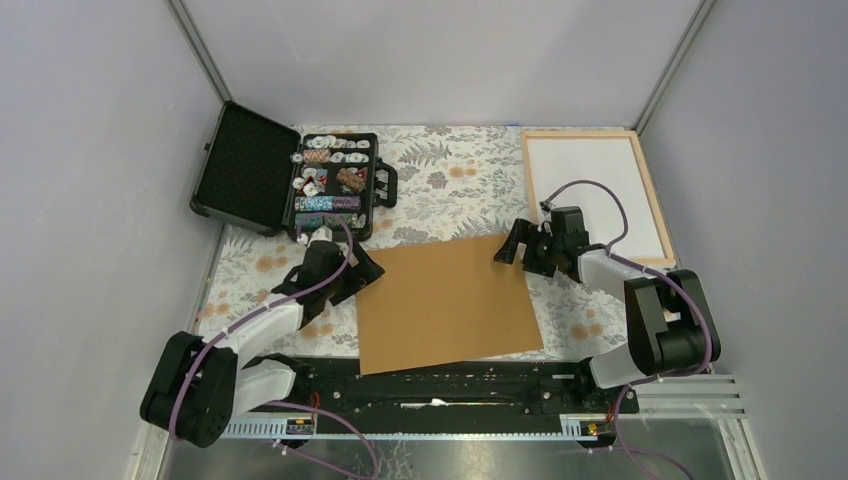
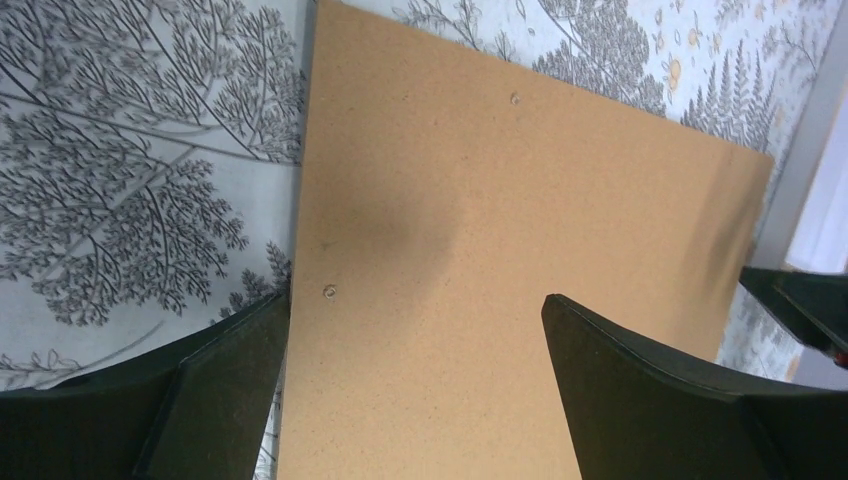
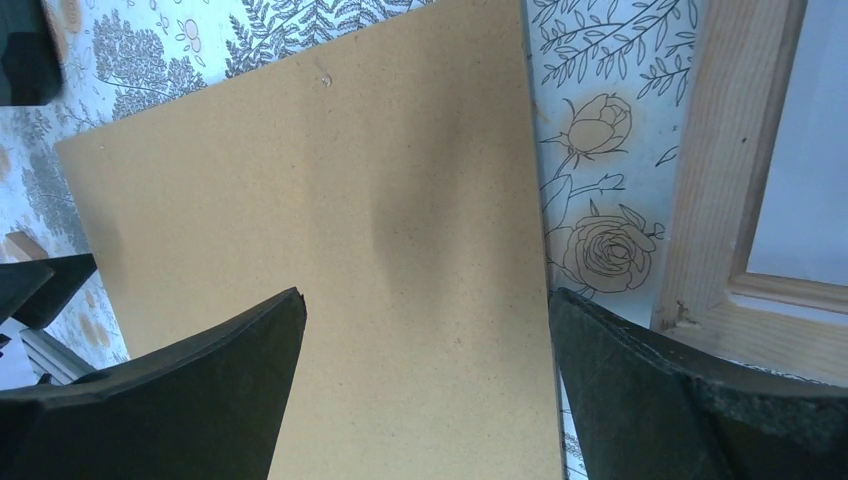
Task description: Put the photo into the frame
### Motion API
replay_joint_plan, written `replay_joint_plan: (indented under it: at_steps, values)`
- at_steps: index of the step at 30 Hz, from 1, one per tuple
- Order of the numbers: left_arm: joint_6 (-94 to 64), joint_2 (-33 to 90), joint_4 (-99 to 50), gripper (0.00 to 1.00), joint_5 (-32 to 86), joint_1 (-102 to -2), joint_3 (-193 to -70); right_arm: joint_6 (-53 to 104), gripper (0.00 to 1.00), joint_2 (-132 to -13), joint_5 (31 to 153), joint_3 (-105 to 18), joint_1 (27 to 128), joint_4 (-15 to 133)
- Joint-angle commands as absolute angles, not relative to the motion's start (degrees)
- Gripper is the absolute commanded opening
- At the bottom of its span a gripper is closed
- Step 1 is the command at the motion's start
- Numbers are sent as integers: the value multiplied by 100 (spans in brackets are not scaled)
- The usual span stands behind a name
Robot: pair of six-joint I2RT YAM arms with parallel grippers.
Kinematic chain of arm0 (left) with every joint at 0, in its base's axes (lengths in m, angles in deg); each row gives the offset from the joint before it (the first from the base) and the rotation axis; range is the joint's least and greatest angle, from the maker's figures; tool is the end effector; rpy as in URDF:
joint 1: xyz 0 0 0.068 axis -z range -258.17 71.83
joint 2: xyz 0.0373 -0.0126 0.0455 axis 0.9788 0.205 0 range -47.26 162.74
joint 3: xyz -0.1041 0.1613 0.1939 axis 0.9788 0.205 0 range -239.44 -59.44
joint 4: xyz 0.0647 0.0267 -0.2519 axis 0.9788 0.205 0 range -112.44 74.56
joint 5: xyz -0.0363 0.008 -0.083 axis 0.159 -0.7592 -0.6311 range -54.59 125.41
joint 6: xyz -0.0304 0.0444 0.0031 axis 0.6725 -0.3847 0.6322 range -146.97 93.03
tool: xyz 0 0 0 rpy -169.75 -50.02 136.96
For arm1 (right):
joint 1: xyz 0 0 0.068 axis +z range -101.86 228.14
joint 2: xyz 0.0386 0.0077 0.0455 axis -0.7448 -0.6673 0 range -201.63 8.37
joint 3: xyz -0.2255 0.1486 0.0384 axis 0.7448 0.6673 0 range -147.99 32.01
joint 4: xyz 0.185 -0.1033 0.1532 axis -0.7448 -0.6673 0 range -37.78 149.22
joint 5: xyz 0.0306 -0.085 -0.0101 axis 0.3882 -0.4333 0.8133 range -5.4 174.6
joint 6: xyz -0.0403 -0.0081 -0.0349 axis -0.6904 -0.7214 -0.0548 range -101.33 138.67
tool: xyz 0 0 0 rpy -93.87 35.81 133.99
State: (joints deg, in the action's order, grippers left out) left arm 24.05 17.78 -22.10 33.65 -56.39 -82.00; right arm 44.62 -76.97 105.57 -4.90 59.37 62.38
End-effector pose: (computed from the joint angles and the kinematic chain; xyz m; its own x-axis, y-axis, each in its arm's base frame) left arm 0.1947 -0.0790 0.1573 -0.7015 -0.5565 -0.4453 -0.2441 0.7746 -0.5835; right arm 0.2736 0.0673 0.1569 -0.8142 0.2549 -0.5216 -0.0808 0.8400 0.5366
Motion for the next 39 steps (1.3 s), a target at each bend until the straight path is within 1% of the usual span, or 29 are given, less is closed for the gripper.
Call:
replay_joint_plan:
  at_steps: [1,5,10,17,25,27,28,33,35,39]
  values:
    - [2713,1259,-3072,98,1426,-5523,-8296,4731,99,-7856,11185,132,6053,5868]
    - [2982,724,-3003,98,1073,-5523,-8514,4901,99,-7481,11176,312,6053,5868]
    - [3276,326,-2884,98,922,-5523,-8870,5060,99,-7223,11070,350,6053,5868]
    - [3728,441,-3174,98,593,-5523,-9533,5232,99,-7121,10912,344,6053,6119]
    - [4131,652,-3414,93,581,-5523,-9670,5399,99,-6968,10855,463,6053,6290]
    - [4179,685,-3413,87,609,-5523,-9661,5405,99,-6945,10850,472,6046,6291]
    - [4128,683,-3288,83,655,-5523,-9677,5415,99,-6930,10834,473,6048,6291]
    - [3254,581,-1705,65,1430,-5521,-10166,5393,100,-6861,10715,504,6049,6254]
    - [3003,477,-1294,59,1750,-5523,-10234,5368,99,-6826,10613,488,6051,6208]
    - [2890,268,-1189,39,2008,-5523,-10014,5292,99,-6784,10494,419,6053,6094]
